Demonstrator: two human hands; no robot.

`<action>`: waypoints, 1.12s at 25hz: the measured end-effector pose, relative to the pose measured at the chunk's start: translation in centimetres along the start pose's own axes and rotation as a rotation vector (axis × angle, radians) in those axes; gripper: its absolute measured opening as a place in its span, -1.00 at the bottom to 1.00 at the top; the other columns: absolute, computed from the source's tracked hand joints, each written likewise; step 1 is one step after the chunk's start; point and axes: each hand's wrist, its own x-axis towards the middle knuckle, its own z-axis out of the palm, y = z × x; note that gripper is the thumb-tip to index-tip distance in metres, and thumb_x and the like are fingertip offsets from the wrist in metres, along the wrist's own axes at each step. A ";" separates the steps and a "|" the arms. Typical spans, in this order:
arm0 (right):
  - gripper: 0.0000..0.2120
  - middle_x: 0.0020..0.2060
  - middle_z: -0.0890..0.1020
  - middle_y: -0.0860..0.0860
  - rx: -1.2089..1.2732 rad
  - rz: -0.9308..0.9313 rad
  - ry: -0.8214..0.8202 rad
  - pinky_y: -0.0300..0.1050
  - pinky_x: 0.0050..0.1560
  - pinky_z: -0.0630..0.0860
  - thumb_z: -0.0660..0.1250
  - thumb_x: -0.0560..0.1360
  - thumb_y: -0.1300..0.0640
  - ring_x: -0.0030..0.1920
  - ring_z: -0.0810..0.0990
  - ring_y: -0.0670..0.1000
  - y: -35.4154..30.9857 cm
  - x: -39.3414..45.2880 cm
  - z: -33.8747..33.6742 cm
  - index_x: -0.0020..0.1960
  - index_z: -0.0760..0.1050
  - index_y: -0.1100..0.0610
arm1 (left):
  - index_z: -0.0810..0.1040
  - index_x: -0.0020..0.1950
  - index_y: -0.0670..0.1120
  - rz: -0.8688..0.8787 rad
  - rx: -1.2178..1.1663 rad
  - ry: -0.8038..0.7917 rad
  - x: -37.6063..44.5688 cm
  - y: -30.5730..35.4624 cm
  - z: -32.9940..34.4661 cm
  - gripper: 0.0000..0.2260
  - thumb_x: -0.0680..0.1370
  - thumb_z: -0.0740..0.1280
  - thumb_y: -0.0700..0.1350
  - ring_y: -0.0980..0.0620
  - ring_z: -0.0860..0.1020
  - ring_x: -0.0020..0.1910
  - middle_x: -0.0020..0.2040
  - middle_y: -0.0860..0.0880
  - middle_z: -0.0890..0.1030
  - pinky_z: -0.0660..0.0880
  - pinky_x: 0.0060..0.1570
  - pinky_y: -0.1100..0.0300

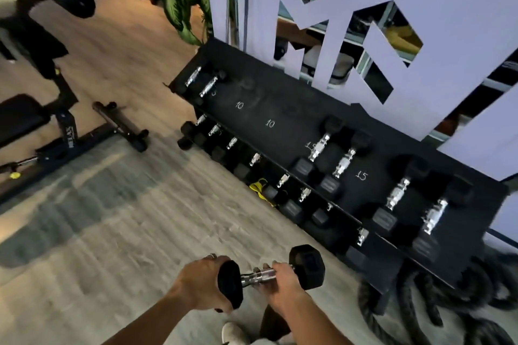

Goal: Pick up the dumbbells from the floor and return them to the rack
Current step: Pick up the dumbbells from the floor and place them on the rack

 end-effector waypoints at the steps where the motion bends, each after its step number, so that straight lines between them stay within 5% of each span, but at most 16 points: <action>1: -0.92 -0.20 0.48 0.19 -0.004 0.003 -0.003 0.24 -0.11 0.51 0.14 0.64 0.25 -0.25 0.51 0.19 -1.5 0.7 2.6 0.10 0.37 0.23 | 0.38 0.22 0.31 -0.002 -0.002 -0.012 2.2 -0.5 -2.0 -0.18 -0.03 0.44 0.37 0.14 0.58 0.04 0.04 0.21 0.52 0.52 -0.03 0.22; 7: -0.86 -0.22 0.47 0.19 -0.076 -0.017 -0.019 0.12 -0.27 0.59 0.18 0.64 0.20 -0.27 0.49 0.17 -10.1 8.4 17.7 0.12 0.40 0.27 | 0.40 0.16 0.32 -0.064 -0.013 -0.024 16.7 -3.8 -12.9 -0.25 -0.03 0.44 0.32 0.11 0.61 0.00 0.02 0.18 0.53 0.58 -0.01 0.15; 15: -0.84 -0.25 0.48 0.17 -0.309 -0.026 -0.067 0.07 -0.27 0.51 0.14 0.58 0.36 -0.25 0.51 0.15 -21.1 14.3 37.5 -0.16 0.39 0.26 | 0.33 0.31 0.26 -0.154 -0.095 0.112 30.6 -7.9 -25.8 -0.08 -0.03 0.40 0.46 0.04 0.61 0.04 0.10 0.14 0.57 0.48 -0.07 0.20; 20: -0.86 -0.24 0.49 0.12 -0.377 -0.043 -0.019 0.18 0.08 0.48 0.13 0.58 0.35 -0.22 0.50 0.14 -26.0 19.1 48.8 -0.10 0.42 0.22 | 0.34 0.25 0.26 -0.183 -0.196 0.063 40.4 -11.8 -30.9 -0.13 -0.03 0.42 0.42 0.06 0.58 0.01 0.05 0.16 0.58 0.46 -0.12 0.20; 25: -0.81 -0.18 0.52 0.11 -0.399 -0.102 0.056 0.18 0.26 0.42 0.09 0.62 0.27 -0.13 0.54 0.16 -30.8 23.7 57.3 -0.09 0.43 0.19 | 0.39 0.23 0.13 -0.106 -0.188 0.000 50.6 -14.6 -35.0 -0.16 0.00 0.42 0.39 0.04 0.58 0.10 0.09 0.13 0.60 0.57 0.06 0.10; 28: -0.84 -0.20 0.56 0.05 -0.487 -0.131 0.104 0.06 0.05 0.53 0.14 0.62 0.25 -0.18 0.57 0.07 -33.4 26.2 60.8 -0.08 0.47 0.16 | 0.37 0.25 0.09 -0.070 -0.155 -0.039 56.3 -15.4 -35.9 -0.12 0.01 0.40 0.41 0.02 0.54 0.17 0.12 0.11 0.57 0.51 0.10 0.06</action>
